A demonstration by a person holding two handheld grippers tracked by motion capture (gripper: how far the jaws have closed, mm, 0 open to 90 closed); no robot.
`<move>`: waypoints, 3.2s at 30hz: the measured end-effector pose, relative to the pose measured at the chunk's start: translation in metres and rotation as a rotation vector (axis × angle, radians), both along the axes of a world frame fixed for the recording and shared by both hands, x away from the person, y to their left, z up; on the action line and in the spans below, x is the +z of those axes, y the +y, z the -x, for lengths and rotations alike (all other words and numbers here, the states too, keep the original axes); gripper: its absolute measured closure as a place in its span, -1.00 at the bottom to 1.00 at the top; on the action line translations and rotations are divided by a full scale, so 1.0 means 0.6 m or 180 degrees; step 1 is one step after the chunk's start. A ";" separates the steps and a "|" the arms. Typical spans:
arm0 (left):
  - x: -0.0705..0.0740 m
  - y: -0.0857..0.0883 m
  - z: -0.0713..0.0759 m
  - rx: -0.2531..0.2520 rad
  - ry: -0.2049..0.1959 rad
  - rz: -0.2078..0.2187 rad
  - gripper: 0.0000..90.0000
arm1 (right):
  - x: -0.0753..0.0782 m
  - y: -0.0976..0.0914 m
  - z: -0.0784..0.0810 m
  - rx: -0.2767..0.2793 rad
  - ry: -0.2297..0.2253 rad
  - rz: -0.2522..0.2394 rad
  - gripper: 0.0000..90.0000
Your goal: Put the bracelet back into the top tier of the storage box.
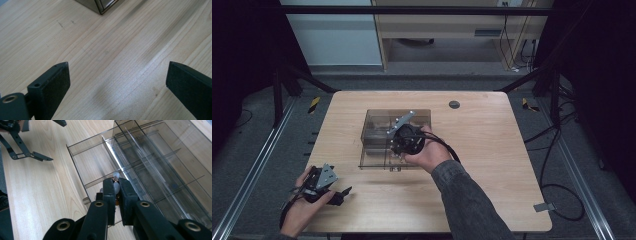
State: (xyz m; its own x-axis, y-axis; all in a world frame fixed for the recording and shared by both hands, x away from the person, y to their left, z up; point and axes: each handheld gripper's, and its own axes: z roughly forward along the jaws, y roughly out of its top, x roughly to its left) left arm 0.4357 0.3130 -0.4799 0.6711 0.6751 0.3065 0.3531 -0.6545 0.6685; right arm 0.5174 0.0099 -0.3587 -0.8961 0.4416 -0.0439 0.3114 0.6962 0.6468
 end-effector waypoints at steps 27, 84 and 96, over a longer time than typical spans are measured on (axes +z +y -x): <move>0.000 -0.001 0.000 -0.0015 0.0003 -0.0011 -0.88 | -0.051 0.026 -0.016 -0.0027 0.0123 0.0251 0.88; 0.001 -0.002 0.000 0.0165 -0.0042 0.0032 -0.87 | -0.012 -0.088 0.073 -0.0584 -0.0027 -0.0444 1.00; 0.011 0.006 0.000 0.0332 -0.0130 0.0127 -0.79 | -0.035 -0.098 0.103 -0.0702 0.0018 -0.0563 1.00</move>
State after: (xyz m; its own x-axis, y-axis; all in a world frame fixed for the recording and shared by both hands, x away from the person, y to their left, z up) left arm 0.4359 0.3164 -0.4733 0.5840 0.7528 0.3037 0.3900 -0.5883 0.7084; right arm 0.4555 -0.0492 -0.3800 -0.7776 0.6263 0.0559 0.4468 0.4878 0.7499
